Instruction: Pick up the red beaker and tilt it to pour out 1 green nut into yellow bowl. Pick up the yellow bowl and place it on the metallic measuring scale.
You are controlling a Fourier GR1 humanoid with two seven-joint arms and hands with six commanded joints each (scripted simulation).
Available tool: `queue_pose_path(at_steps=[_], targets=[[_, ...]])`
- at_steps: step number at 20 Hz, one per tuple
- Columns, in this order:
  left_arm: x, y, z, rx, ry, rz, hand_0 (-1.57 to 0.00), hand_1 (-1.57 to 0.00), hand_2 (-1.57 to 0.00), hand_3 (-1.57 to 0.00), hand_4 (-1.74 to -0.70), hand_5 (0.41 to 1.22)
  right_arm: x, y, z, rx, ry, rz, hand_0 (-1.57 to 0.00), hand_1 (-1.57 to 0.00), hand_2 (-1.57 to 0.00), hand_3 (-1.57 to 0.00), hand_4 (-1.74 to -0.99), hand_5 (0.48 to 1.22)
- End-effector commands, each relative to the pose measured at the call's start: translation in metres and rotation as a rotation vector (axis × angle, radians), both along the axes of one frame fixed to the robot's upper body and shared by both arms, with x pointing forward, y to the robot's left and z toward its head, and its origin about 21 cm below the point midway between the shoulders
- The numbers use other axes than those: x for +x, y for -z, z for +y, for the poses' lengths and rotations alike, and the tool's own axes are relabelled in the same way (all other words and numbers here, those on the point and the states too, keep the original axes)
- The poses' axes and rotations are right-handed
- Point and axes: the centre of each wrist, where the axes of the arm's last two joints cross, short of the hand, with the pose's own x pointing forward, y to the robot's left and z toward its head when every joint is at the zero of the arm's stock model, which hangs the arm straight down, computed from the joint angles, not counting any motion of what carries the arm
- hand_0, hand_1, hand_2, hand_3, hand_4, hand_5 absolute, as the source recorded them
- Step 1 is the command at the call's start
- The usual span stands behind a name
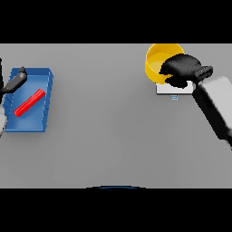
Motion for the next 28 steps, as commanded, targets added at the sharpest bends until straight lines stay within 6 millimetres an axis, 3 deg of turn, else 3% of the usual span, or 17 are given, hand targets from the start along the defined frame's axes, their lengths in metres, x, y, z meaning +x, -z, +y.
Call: queue_pose_path(at_steps=[1,4,11,15,19,21,23,24,26,28], targets=[[-0.001,-0.001,0.000,0.006,0.002,-0.004,0.00,0.00,0.00,0.00,-0.74,0.699,0.003,-0.002,-0.008,0.006,0.005,-0.002,-1.57,-1.57,-1.51,-1.19,-1.741,1.221],[-0.001,-0.003,0.000,0.007,0.002,-0.001,0.00,0.00,0.00,0.00,-0.73,0.691,0.010,0.011,-0.021,0.026,0.067,0.002,-1.57,-1.57,-1.51,-1.18,-1.741,1.221],[0.000,-0.003,0.001,0.016,-0.011,0.001,0.00,0.00,0.00,0.00,-0.72,0.681,0.021,0.039,-0.052,0.013,0.161,0.015,-1.57,-1.57,-1.40,-1.36,-1.741,1.221],[-0.003,-0.001,0.003,0.010,-0.002,0.001,0.00,0.00,0.00,0.00,-0.73,0.675,0.022,0.052,-0.055,0.036,0.177,0.036,-1.57,-1.57,-1.36,-1.34,-1.741,1.221],[0.002,0.001,0.001,0.020,-0.007,0.007,0.00,0.00,0.00,0.00,-0.72,0.669,0.024,0.063,-0.052,0.067,0.164,0.048,-1.50,-1.57,-1.33,-1.46,-1.741,1.221],[0.001,-0.002,0.002,0.024,0.005,-0.001,0.00,0.00,0.00,0.00,-0.72,0.667,0.024,0.065,-0.051,0.068,0.168,0.049,-1.45,-1.50,-1.38,-1.39,-1.734,1.221],[0.002,-0.002,0.001,0.023,0.001,0.008,0.00,0.00,0.00,0.00,-0.72,0.671,0.025,0.064,-0.050,0.069,0.175,0.055,-1.49,-1.48,-1.45,-1.10,-1.737,1.221],[0.003,-0.002,-0.001,0.020,0.006,0.009,0.00,0.00,0.00,0.00,-0.72,0.671,0.026,0.063,-0.049,0.072,0.172,0.060,-1.44,-1.34,-1.29,-0.99,-1.688,1.221],[0.003,0.000,0.001,0.027,0.001,0.009,0.00,0.00,0.00,0.00,-0.72,0.668,0.025,0.058,-0.050,0.058,0.169,0.064,-0.99,-0.88,-0.92,-0.80,-1.629,1.080],[0.002,-0.002,0.001,0.026,0.002,-0.009,0.00,0.00,0.00,0.00,-0.72,0.666,0.026,0.059,-0.049,0.017,0.167,0.065,-0.63,-0.56,-0.66,-0.66,-1.593,0.987]])
